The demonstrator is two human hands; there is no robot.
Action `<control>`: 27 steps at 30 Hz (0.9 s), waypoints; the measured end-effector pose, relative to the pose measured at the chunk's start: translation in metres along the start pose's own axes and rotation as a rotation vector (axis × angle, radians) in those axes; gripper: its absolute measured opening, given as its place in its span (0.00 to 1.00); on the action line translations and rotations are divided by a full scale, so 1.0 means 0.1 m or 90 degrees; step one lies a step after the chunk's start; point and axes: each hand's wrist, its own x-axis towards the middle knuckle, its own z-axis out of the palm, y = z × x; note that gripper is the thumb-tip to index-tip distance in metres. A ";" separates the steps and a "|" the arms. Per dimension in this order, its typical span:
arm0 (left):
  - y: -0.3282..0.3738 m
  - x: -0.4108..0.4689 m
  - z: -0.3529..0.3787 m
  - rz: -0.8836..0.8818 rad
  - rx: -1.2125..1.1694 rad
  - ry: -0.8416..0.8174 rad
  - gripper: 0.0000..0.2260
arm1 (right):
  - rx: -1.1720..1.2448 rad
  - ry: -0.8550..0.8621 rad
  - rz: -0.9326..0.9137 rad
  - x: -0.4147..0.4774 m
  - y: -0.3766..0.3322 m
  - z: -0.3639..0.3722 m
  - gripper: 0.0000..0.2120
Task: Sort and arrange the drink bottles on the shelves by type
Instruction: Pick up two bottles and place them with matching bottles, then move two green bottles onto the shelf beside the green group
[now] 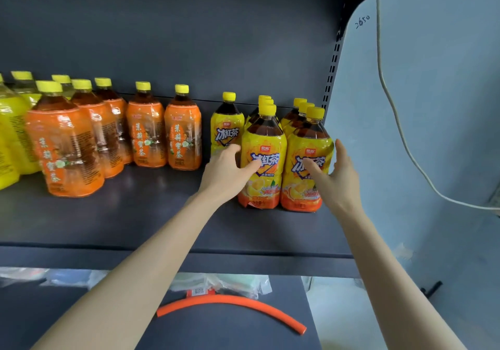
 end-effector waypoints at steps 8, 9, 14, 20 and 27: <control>-0.01 -0.65 -1.16 0.155 0.159 0.088 0.13 | -0.056 0.046 -0.199 -0.68 -1.00 0.25 0.11; -0.07 -0.76 -1.38 0.167 0.178 0.105 0.12 | -0.044 0.041 -0.219 -0.81 -1.18 0.35 0.10; -0.71 -1.54 -2.65 0.180 0.250 0.193 0.16 | 0.037 0.009 -0.299 -1.67 -2.04 1.15 0.05; -1.75 -2.36 -4.12 0.109 0.388 0.240 0.18 | 0.111 -0.100 -0.353 -2.77 -3.08 2.43 0.11; -2.55 -2.68 -5.48 0.040 0.419 0.315 0.20 | 0.149 -0.185 -0.406 -3.30 -4.17 3.56 0.14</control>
